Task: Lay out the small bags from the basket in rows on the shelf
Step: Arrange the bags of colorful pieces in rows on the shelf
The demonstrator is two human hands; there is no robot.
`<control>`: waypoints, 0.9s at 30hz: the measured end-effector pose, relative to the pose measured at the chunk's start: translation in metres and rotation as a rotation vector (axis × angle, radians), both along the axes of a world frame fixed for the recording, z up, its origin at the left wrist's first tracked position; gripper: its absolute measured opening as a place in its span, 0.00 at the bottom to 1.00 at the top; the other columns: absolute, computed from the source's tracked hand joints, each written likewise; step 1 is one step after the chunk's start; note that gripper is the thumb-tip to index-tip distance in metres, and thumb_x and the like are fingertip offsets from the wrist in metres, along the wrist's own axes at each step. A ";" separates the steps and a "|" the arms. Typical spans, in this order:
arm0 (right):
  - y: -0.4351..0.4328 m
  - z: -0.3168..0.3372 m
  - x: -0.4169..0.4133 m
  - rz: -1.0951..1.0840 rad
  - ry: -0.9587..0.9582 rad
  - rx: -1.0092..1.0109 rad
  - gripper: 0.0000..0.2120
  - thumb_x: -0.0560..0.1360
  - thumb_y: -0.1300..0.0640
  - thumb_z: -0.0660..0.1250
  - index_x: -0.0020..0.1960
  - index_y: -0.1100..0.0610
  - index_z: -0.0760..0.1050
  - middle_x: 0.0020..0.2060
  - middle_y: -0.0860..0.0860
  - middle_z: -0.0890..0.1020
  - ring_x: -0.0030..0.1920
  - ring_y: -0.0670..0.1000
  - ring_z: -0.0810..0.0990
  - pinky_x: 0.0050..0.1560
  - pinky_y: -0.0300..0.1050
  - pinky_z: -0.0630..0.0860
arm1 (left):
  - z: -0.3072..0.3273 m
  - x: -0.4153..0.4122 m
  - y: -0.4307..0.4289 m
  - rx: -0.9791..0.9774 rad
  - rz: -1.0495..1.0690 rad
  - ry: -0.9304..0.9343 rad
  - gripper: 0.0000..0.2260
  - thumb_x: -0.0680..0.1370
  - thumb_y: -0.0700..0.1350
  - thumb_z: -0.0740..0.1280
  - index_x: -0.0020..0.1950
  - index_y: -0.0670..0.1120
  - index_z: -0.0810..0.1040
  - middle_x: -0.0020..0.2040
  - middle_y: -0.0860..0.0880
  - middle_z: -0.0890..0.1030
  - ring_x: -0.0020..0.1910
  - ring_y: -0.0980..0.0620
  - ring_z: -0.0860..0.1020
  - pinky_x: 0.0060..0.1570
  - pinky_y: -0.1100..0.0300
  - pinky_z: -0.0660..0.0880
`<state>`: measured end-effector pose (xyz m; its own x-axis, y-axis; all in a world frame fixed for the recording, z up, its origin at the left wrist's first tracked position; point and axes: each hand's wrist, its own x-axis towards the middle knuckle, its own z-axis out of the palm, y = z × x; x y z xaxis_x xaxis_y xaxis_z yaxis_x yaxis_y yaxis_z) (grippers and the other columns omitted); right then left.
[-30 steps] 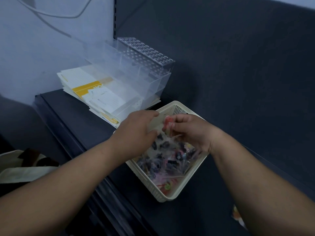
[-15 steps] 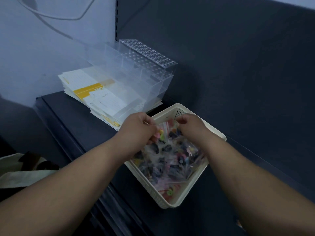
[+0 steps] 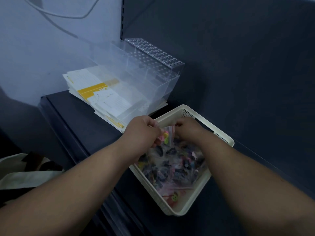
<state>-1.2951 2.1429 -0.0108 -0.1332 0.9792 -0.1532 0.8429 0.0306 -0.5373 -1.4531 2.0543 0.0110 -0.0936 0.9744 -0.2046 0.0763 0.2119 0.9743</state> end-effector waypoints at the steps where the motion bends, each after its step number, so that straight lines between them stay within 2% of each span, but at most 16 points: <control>1: -0.004 0.004 0.001 -0.048 0.214 -0.061 0.04 0.74 0.58 0.67 0.42 0.53 0.79 0.35 0.48 0.79 0.36 0.48 0.77 0.38 0.45 0.75 | 0.000 0.000 0.000 0.001 0.000 0.001 0.02 0.75 0.39 0.69 0.46 0.42 0.77 0.35 0.45 0.80 0.34 0.48 0.81 0.40 0.54 0.80; 2: -0.010 0.010 0.003 -0.093 0.411 -0.116 0.06 0.76 0.60 0.65 0.44 0.53 0.80 0.35 0.48 0.79 0.35 0.47 0.76 0.36 0.44 0.75 | 0.001 0.000 -0.001 0.000 0.003 0.000 0.02 0.75 0.39 0.69 0.45 0.42 0.77 0.36 0.45 0.80 0.34 0.48 0.81 0.39 0.55 0.79; 4: -0.020 0.022 0.007 -0.127 0.642 -0.186 0.08 0.78 0.61 0.62 0.47 0.54 0.79 0.38 0.48 0.81 0.38 0.46 0.76 0.39 0.41 0.73 | 0.002 0.002 -0.001 -0.003 0.016 0.002 0.02 0.75 0.40 0.69 0.45 0.42 0.78 0.35 0.45 0.80 0.34 0.49 0.80 0.39 0.56 0.79; 6: -0.030 0.034 0.013 -0.107 0.798 -0.237 0.08 0.79 0.62 0.60 0.47 0.55 0.77 0.40 0.49 0.81 0.40 0.46 0.76 0.41 0.39 0.71 | 0.003 0.005 -0.002 -0.009 0.025 -0.003 0.02 0.75 0.40 0.68 0.46 0.42 0.78 0.35 0.45 0.80 0.34 0.49 0.79 0.39 0.56 0.79; 8: -0.043 0.046 0.020 -0.089 0.946 -0.304 0.09 0.80 0.63 0.58 0.47 0.57 0.76 0.40 0.51 0.81 0.38 0.47 0.77 0.38 0.38 0.73 | 0.006 0.009 -0.004 -0.019 0.025 -0.025 0.03 0.76 0.39 0.68 0.47 0.40 0.78 0.35 0.45 0.80 0.34 0.49 0.79 0.38 0.57 0.78; 11: -0.066 0.058 0.036 -0.094 1.078 -0.381 0.11 0.79 0.67 0.55 0.46 0.58 0.75 0.37 0.53 0.82 0.34 0.48 0.80 0.35 0.39 0.74 | 0.013 0.021 -0.008 -0.050 0.019 -0.091 0.04 0.76 0.37 0.67 0.49 0.40 0.77 0.36 0.43 0.80 0.33 0.50 0.78 0.34 0.60 0.77; 14: -0.089 0.066 0.057 -0.118 1.242 -0.435 0.12 0.74 0.68 0.54 0.53 0.61 0.72 0.38 0.55 0.81 0.35 0.50 0.80 0.34 0.41 0.75 | 0.020 0.041 -0.014 -0.095 -0.031 -0.193 0.02 0.76 0.36 0.66 0.45 0.41 0.76 0.36 0.42 0.79 0.31 0.51 0.77 0.28 0.64 0.76; 15: -0.097 0.068 0.063 -0.120 1.272 -0.448 0.13 0.72 0.66 0.56 0.54 0.62 0.71 0.39 0.56 0.80 0.35 0.51 0.80 0.35 0.41 0.75 | 0.021 0.049 -0.017 -0.108 -0.061 -0.221 0.03 0.76 0.35 0.66 0.43 0.42 0.76 0.36 0.43 0.78 0.32 0.51 0.76 0.28 0.64 0.75; 17: -0.113 0.072 0.075 -0.123 1.272 -0.423 0.11 0.68 0.61 0.62 0.50 0.62 0.73 0.37 0.54 0.78 0.35 0.49 0.79 0.35 0.40 0.75 | 0.024 0.068 -0.024 -0.151 -0.113 -0.291 0.05 0.77 0.35 0.64 0.42 0.42 0.76 0.35 0.44 0.77 0.31 0.52 0.76 0.28 0.65 0.75; 20: -0.137 0.075 0.094 -0.202 1.214 -0.269 0.01 0.74 0.61 0.65 0.44 0.58 0.73 0.34 0.52 0.78 0.32 0.46 0.78 0.33 0.37 0.75 | 0.027 0.095 -0.034 -0.186 -0.138 -0.318 0.06 0.78 0.36 0.63 0.42 0.43 0.74 0.35 0.44 0.77 0.32 0.51 0.75 0.31 0.62 0.77; 22: -0.153 0.074 0.108 -0.310 1.130 -0.177 0.06 0.77 0.62 0.64 0.41 0.55 0.73 0.31 0.50 0.80 0.30 0.45 0.79 0.31 0.37 0.75 | 0.027 0.111 -0.040 -0.174 -0.148 -0.266 0.07 0.78 0.37 0.63 0.40 0.45 0.73 0.35 0.45 0.76 0.31 0.52 0.73 0.34 0.61 0.73; 24: -0.170 0.072 0.123 -0.378 1.055 -0.103 0.09 0.76 0.61 0.65 0.38 0.53 0.74 0.31 0.48 0.80 0.32 0.44 0.78 0.36 0.38 0.74 | 0.028 0.128 -0.048 -0.137 -0.160 -0.219 0.07 0.77 0.37 0.64 0.39 0.46 0.73 0.34 0.46 0.76 0.29 0.54 0.73 0.28 0.65 0.68; 25: -0.178 0.070 0.130 -0.400 1.049 -0.077 0.09 0.75 0.60 0.66 0.37 0.52 0.74 0.32 0.47 0.80 0.33 0.44 0.78 0.38 0.38 0.73 | 0.028 0.135 -0.051 -0.102 -0.156 -0.202 0.08 0.76 0.36 0.65 0.38 0.45 0.73 0.34 0.46 0.76 0.27 0.55 0.73 0.24 0.69 0.67; 27: -0.194 0.068 0.142 -0.439 1.094 -0.048 0.09 0.74 0.60 0.68 0.37 0.53 0.74 0.32 0.47 0.80 0.34 0.43 0.77 0.40 0.38 0.72 | 0.030 0.150 -0.060 -0.025 -0.143 -0.181 0.08 0.75 0.34 0.66 0.37 0.44 0.74 0.32 0.48 0.77 0.27 0.56 0.74 0.22 0.71 0.67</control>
